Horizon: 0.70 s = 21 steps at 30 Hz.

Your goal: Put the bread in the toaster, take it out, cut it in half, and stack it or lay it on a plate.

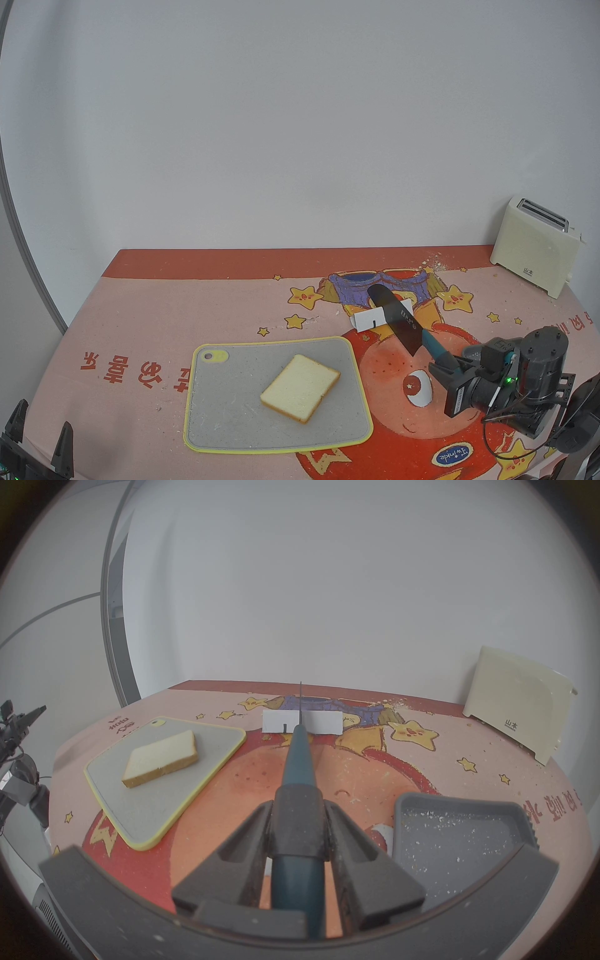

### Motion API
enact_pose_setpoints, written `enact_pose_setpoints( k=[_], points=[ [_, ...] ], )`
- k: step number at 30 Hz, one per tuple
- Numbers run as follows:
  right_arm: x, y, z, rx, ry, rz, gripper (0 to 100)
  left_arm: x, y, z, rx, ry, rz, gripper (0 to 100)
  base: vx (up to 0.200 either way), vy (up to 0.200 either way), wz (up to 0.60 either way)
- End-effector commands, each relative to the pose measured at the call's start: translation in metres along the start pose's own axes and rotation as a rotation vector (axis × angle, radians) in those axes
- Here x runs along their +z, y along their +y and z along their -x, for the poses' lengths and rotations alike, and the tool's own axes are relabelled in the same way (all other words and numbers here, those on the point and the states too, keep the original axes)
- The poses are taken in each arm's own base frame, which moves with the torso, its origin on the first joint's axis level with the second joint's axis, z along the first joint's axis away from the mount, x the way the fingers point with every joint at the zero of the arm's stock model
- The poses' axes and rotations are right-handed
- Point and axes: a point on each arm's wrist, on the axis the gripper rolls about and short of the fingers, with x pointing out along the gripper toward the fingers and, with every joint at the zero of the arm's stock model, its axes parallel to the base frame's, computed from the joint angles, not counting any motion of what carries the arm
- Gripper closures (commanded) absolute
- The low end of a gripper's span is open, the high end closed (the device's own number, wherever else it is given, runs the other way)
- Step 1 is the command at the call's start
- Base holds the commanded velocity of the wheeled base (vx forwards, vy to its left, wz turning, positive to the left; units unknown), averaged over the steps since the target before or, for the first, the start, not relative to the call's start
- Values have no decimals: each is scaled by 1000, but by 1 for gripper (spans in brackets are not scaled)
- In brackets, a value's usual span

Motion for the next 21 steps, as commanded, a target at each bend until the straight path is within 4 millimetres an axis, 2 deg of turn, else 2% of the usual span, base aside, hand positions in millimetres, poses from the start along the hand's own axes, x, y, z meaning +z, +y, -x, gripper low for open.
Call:
enact_pose_setpoints(
  k=[1,5,12,16,21],
  points=[
    [9,-2,-1,0,-67,-24,100,-5,0,0,1,1,0,0,0,0,0],
    [18,-1,-2,26,-154,-48,100,-5,0,0,1,1,0,0,0,0,0],
    [20,0,0,52,-166,-50,100,-5,0,0,1,1,0,0,0,0,0],
    [22,5,2,119,-173,-40,100,-5,0,0,1,1,0,0,0,0,0],
    [33,14,16,253,-227,-37,100,-5,0,0,1,1,0,0,0,0,0]
  ],
)
